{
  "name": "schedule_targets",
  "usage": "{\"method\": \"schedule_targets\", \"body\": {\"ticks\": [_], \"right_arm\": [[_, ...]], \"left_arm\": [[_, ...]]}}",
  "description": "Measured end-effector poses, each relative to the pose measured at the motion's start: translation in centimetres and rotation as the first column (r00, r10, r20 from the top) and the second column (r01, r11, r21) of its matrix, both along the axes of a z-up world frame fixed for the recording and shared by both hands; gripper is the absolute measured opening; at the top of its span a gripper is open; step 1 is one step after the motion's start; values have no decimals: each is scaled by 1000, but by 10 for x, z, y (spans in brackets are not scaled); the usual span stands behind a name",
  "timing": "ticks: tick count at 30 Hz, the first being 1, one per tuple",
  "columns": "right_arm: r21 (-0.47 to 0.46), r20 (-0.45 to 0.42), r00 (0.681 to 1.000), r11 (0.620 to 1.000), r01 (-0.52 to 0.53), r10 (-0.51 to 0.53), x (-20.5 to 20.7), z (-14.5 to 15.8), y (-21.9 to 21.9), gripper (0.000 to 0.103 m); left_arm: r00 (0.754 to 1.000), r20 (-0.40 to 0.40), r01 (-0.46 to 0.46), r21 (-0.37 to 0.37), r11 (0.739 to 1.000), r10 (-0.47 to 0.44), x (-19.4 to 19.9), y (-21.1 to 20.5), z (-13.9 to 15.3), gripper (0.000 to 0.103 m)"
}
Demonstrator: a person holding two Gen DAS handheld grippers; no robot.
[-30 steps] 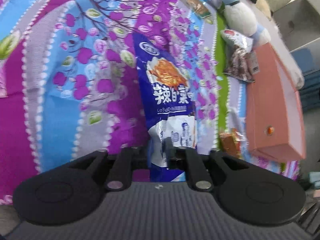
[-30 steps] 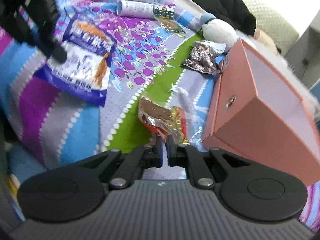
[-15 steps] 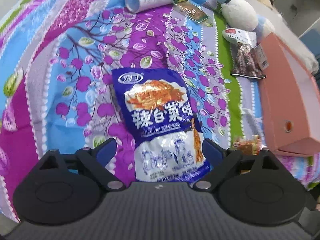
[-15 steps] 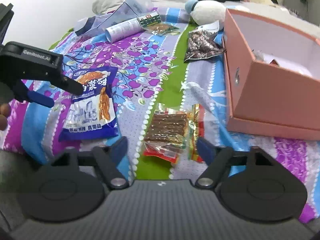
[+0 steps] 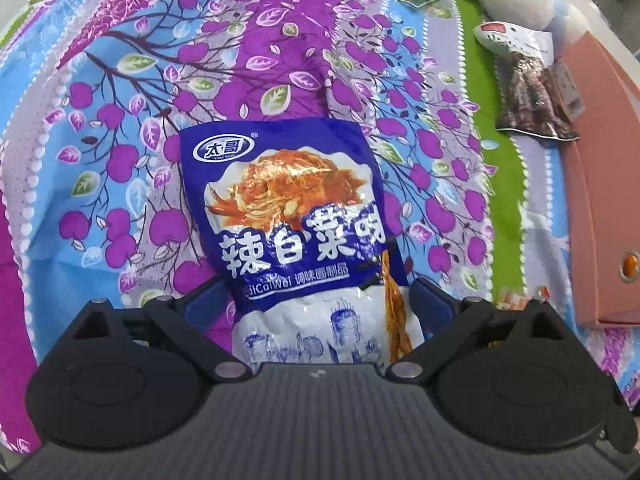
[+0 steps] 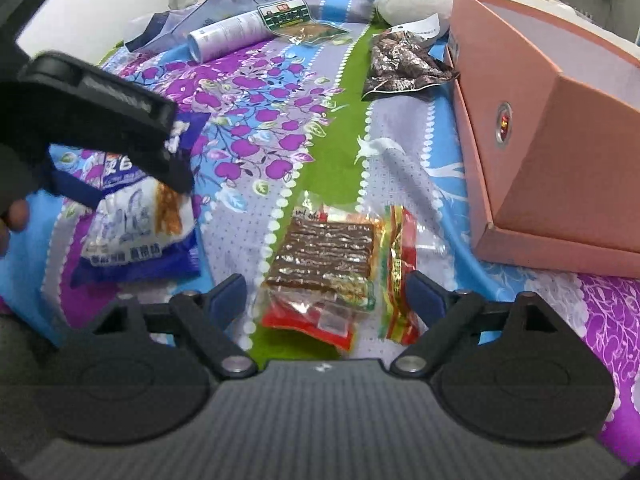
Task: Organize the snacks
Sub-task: 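Grasp the blue cabbage packet with the left tool while the right tool grasps the clear sausage packet, then lift both packets and carry them over the pink box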
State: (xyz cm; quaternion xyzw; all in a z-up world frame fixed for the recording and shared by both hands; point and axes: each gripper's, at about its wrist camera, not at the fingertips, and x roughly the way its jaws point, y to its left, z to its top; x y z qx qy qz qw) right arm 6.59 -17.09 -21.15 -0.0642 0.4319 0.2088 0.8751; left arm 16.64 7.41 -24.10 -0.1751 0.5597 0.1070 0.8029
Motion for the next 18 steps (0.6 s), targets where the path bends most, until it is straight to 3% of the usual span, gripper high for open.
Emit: {"method": "schedule_targets", "body": {"ticks": [2, 7, 12, 18], "right_arm": [[-4, -8, 1000, 1000, 10, -10, 2, 0, 1, 85], [-9, -1, 1000, 1000, -5, 5, 4, 3, 4, 61], [-21, 10, 1000, 1000, -14, 15, 2, 10, 7, 55], [-1, 15, 1000, 1000, 3, -3, 1, 23, 2, 53]], "left_arm": [[1000, -6, -15, 12, 1000, 15, 3, -2, -1, 100], [1000, 7, -22, 38, 999, 22, 2, -5, -1, 95], [1000, 22, 15, 67, 998, -16, -6, -6, 7, 79], [998, 58, 24, 17, 1000, -25, -19, 1, 19, 66]]}}
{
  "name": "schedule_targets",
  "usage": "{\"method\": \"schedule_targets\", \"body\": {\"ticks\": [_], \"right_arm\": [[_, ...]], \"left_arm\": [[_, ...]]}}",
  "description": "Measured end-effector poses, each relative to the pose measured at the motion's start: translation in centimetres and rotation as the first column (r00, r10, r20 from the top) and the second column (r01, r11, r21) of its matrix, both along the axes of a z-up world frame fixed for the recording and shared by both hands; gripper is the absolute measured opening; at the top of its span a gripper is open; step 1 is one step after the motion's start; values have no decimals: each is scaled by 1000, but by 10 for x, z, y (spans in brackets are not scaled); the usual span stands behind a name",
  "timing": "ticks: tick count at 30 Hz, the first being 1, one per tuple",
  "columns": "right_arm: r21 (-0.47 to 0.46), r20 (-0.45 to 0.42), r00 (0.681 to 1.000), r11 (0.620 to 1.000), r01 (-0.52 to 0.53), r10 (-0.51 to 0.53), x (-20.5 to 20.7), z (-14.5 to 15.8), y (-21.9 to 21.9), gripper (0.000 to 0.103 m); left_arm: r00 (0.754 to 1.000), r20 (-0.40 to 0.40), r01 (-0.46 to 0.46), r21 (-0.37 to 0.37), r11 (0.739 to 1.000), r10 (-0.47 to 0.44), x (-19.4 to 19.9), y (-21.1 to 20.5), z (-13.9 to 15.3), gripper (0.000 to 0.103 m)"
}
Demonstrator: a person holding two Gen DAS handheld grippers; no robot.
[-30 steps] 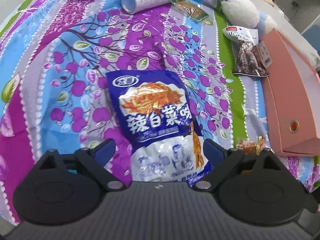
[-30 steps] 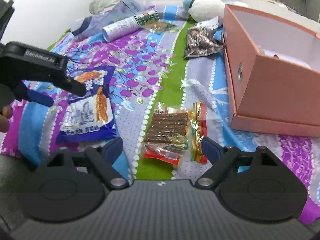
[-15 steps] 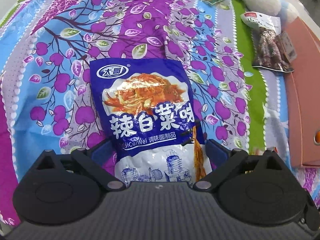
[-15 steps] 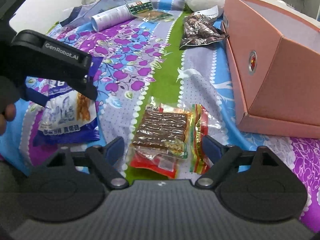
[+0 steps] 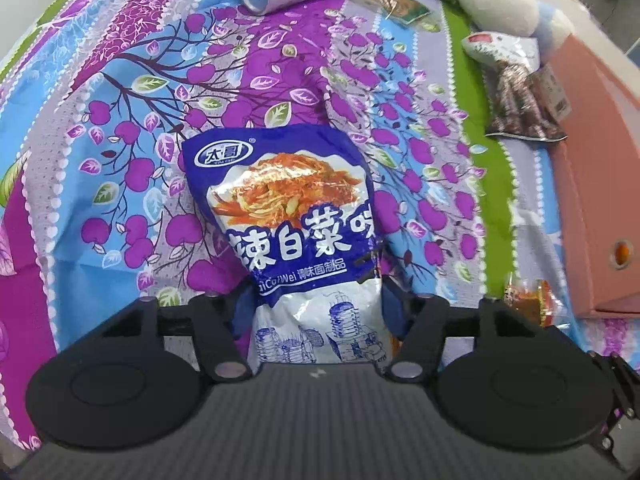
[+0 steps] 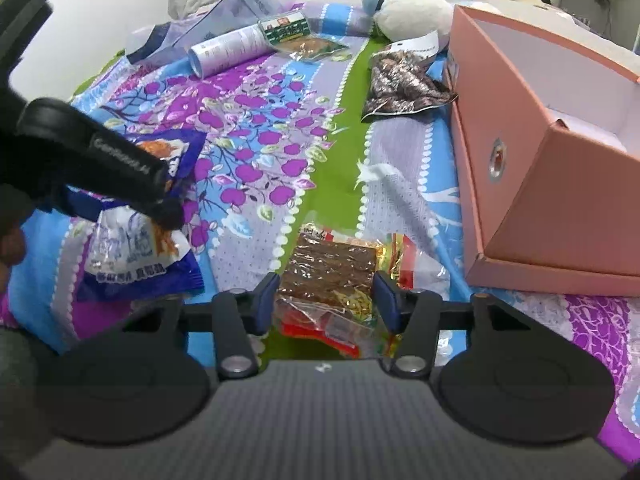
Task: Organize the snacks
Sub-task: 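Lift both packets and carry them over the pink box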
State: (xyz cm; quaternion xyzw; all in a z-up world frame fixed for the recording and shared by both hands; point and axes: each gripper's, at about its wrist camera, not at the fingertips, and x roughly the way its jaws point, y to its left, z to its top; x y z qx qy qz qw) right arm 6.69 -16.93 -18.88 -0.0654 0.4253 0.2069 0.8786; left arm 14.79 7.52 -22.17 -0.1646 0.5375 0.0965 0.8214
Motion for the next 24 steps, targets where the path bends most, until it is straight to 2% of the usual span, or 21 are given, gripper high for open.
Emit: {"method": "schedule_targets", "body": {"ticks": [7, 13, 24], "right_arm": [[27, 32, 999, 999, 28, -29, -9, 22, -7, 53], [55, 95, 993, 997, 62, -67, -22, 56, -18, 53], [112, 229, 962, 986, 123, -146, -44, 116, -43, 53]], "left_arm": [[996, 73, 51, -10, 999, -50, -20, -4, 35, 65], [985, 148, 94, -12, 996, -91, -33, -12, 71, 65], [941, 270, 215, -19, 976, -203, -51, -43, 126, 65]]}}
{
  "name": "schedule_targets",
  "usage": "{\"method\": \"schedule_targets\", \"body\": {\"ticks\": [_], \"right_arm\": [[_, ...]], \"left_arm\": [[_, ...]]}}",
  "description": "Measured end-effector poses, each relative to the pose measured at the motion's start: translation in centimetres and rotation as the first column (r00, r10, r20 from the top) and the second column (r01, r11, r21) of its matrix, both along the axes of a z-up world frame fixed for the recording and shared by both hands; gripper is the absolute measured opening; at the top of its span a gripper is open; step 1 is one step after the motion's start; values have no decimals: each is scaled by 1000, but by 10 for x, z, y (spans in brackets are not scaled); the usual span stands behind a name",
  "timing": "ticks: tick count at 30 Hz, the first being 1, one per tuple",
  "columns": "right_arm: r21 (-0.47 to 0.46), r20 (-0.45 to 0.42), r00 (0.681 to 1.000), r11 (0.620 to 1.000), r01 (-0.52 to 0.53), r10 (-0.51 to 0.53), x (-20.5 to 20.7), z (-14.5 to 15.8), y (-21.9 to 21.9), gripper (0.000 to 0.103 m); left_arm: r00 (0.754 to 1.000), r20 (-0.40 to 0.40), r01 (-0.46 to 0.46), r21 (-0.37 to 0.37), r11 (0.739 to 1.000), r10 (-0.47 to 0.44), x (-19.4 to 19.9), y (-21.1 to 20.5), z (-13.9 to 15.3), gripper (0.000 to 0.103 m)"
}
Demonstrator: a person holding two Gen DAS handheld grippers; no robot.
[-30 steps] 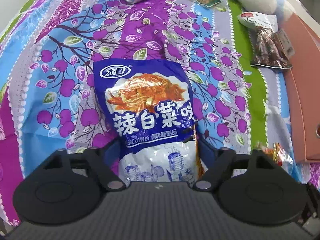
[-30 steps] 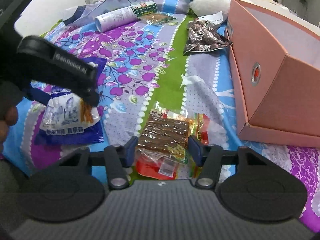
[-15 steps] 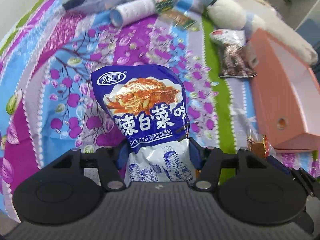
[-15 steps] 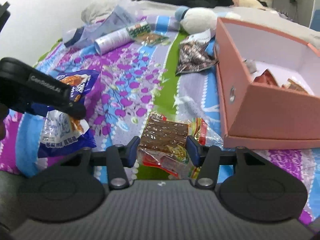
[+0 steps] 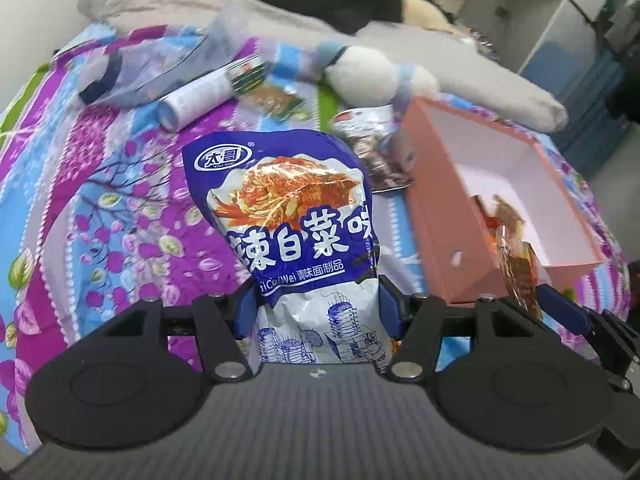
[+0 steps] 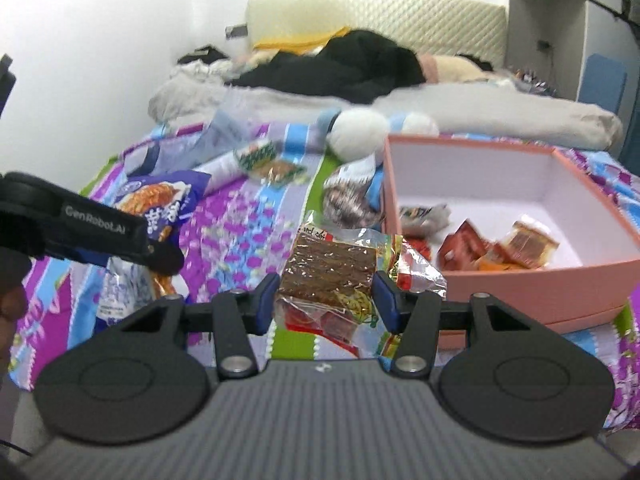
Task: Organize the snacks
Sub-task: 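Lift both packets and carry them over the pink box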
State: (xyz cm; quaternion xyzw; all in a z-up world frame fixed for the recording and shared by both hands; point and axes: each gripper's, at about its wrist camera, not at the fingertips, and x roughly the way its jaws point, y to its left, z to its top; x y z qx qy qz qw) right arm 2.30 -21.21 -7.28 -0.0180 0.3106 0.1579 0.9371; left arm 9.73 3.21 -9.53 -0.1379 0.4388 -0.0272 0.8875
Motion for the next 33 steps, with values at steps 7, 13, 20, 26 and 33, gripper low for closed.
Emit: {"method": "schedule_targets", "body": {"ticks": [7, 13, 20, 26, 33], "right_arm": [[22, 69, 996, 998, 51, -52, -14, 30, -17, 53], [35, 86, 991, 994, 103, -106, -23, 42, -37, 53], [49, 77, 985, 987, 151, -155, -14, 43, -56, 53], [57, 68, 981, 982, 180, -183, 7, 42, -73, 53], [49, 54, 974, 975, 217, -219, 50, 36, -99, 53]], "left_arm": [[995, 55, 90, -16, 996, -89, -6, -21, 27, 65], [986, 81, 145, -25, 989, -143, -7, -42, 41, 65], [975, 99, 202, -39, 979, -197, 12, -70, 50, 65], [968, 89, 239, -31, 970, -236, 48, -98, 52, 65], [956, 60, 290, -31, 956, -288, 104, -136, 43, 65]]}}
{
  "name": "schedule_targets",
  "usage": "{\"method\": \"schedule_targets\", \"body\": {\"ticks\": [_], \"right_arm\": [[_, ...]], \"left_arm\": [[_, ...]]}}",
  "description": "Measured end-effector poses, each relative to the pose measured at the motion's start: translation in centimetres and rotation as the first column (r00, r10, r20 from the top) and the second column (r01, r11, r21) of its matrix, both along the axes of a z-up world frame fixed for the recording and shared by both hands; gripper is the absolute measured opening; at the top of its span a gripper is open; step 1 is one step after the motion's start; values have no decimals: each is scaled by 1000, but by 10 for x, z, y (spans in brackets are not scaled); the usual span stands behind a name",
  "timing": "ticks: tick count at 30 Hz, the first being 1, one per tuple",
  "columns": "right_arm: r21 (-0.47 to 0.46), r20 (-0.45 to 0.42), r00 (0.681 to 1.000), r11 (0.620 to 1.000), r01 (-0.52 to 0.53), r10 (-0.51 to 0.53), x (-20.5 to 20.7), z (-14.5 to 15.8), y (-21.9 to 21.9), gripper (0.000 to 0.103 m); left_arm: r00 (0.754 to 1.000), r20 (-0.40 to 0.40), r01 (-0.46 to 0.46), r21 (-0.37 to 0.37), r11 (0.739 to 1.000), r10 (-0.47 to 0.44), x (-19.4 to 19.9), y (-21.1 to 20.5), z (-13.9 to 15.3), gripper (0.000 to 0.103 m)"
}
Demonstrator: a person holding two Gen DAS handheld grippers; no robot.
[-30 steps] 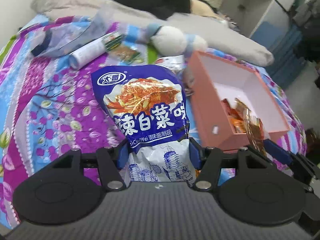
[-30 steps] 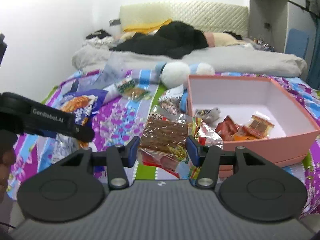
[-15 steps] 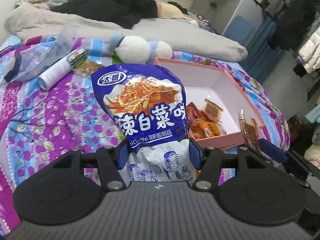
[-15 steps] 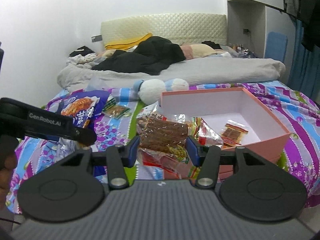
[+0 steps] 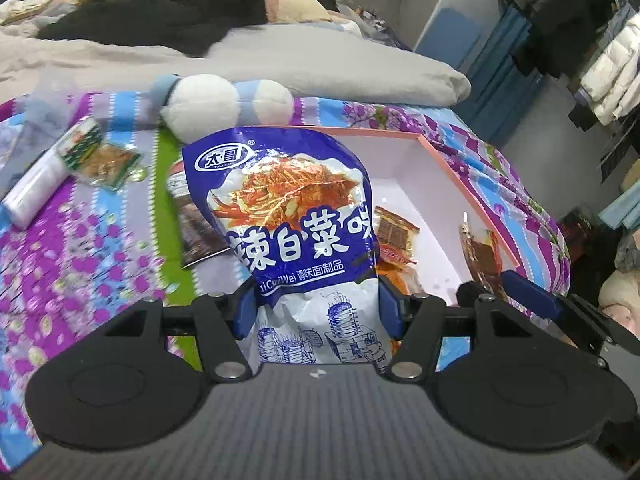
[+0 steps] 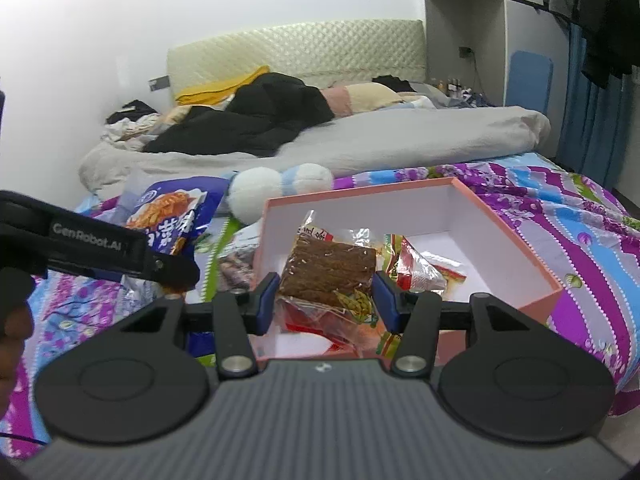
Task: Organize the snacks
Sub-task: 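Lift both packets and carry them over the pink box, then lower both packets into the pink box and open both tools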
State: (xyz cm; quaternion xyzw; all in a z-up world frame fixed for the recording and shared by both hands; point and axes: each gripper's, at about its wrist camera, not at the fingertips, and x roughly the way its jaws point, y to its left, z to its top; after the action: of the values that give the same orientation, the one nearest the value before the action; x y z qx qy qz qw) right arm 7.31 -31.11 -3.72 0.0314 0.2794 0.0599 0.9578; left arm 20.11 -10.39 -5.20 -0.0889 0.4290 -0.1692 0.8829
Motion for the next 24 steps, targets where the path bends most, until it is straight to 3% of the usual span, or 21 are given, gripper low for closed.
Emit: {"method": "schedule_targets", "body": {"ticks": [12, 24], "right_arm": [[-12, -93, 995, 999, 33, -34, 73, -28, -33, 53], [6, -185, 981, 998, 63, -61, 125, -64, -52, 54]], "left_arm": [[993, -76, 86, 10, 996, -85, 95, -53, -39, 65], [986, -121, 117, 24, 993, -113, 144, -72, -66, 66]]}}
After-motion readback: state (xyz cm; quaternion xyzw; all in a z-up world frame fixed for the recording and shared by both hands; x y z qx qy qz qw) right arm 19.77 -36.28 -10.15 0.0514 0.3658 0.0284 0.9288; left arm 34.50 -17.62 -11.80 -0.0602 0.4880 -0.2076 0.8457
